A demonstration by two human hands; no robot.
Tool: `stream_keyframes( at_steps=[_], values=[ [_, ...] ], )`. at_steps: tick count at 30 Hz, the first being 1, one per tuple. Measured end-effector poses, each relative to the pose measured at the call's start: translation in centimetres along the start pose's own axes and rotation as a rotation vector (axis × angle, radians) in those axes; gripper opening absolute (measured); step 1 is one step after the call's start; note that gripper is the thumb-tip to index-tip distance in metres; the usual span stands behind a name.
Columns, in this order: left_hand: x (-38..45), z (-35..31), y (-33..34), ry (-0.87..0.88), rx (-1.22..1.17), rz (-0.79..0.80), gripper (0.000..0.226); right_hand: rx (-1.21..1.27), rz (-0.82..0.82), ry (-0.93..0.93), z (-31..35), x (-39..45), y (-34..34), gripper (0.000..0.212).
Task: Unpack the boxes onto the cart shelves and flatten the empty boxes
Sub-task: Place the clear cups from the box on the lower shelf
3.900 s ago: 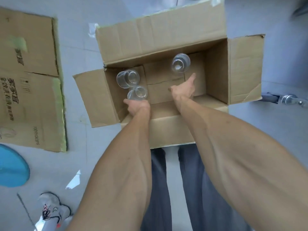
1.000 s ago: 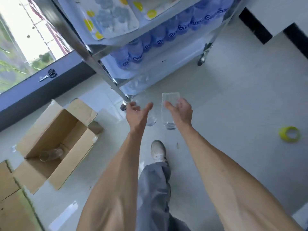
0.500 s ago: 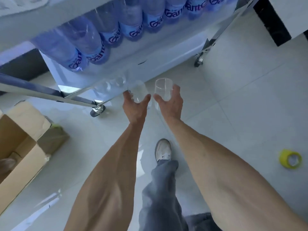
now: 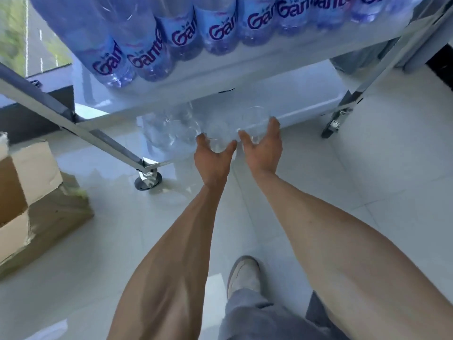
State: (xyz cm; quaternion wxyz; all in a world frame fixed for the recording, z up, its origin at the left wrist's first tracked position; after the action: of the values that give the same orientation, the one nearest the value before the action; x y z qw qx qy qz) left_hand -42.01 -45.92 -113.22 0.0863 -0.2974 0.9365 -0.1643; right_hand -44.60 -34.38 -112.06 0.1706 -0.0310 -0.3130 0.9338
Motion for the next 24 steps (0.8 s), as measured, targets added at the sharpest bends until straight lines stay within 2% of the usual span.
stream_keyframes(
  at_steps=[4,8,11,16,24],
  values=[
    [1.8,-0.4,2.0,0.054,0.003,-0.059,0.077,0.020,-0.028,-0.137,-1.1,1.9,0.9,0.077],
    [3.3,-2.3,3.2,0.156,-0.009,-0.154,0.073,0.023,-0.066,-0.193,-1.1,3.7,1.4,0.080],
    [4.4,-3.3,4.1,0.189,-0.032,-0.191,0.073,0.060,-0.029,-0.227,-0.6,4.6,2.1,0.081],
    [5.7,-3.4,5.5,0.143,-0.033,-0.215,0.078,0.044,0.014,-0.241,-1.1,6.5,2.9,0.082],
    [7.3,-1.6,6.2,0.077,-0.014,-0.235,0.081,0.156,0.068,-0.246,-1.5,9.3,4.5,0.083]
  ],
)
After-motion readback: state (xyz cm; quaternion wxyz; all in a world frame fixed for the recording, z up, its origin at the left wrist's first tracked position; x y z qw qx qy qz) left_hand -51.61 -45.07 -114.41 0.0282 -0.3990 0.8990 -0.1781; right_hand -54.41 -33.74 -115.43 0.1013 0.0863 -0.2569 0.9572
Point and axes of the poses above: each hand's wrist, its own x-axis towards the middle knuckle, its own y-axis out of the palm, z = x × y, the point moved 1 cm from there along x, towards the middle knuckle, and after that the axes turned 6 degrees about -x, right-handed, at the moved point
